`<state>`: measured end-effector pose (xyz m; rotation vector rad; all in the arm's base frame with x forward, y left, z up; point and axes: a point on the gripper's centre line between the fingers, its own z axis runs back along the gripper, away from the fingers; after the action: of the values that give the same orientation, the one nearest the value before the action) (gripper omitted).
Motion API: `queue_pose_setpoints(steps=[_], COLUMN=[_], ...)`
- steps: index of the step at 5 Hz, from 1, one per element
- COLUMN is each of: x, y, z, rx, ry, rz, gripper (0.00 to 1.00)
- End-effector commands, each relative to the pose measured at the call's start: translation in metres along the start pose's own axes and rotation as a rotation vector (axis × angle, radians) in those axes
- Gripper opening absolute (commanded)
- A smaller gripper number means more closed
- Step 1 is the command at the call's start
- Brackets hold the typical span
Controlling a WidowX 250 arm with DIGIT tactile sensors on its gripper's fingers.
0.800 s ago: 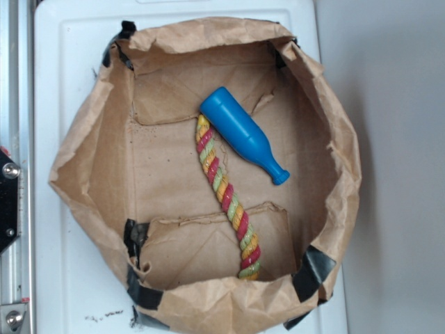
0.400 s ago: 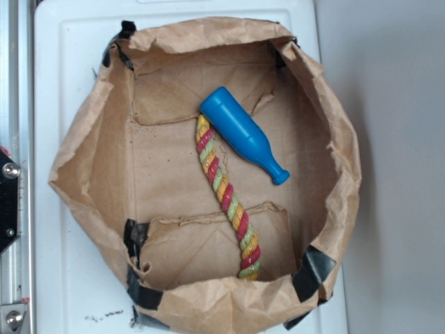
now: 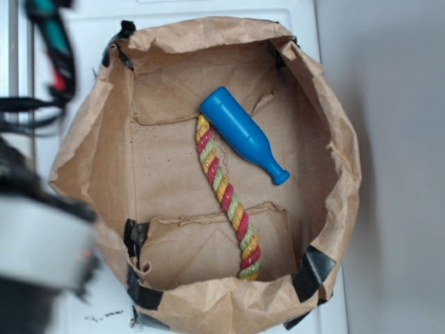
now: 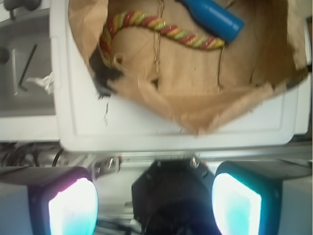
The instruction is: Grab the multicolored rope.
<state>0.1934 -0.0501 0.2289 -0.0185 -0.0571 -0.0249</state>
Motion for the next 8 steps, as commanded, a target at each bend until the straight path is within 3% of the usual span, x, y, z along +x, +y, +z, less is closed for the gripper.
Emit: queue_pose_setpoints(steps=[1,2,3,4,7,8], x=[0.065,0.095,0.123,0.136,0.136,0.131], y=[0.007,0.016,0.031,0.052,0.052,0.044], z=[-0.029,-0.05,-0.07,-0.085,-0.085,-0.104], rx=[0.011,-0.017,-0.102,-0.109,-0.109,-0.108], ry=[-0.194,-0.169,-0.125,-0.114,-0.114,-0.167], rz=[-0.287,-0.35,-0.377,-0.357,-0.357,-0.502], gripper=[1.0,1.0,1.0,1.0,1.0,1.0])
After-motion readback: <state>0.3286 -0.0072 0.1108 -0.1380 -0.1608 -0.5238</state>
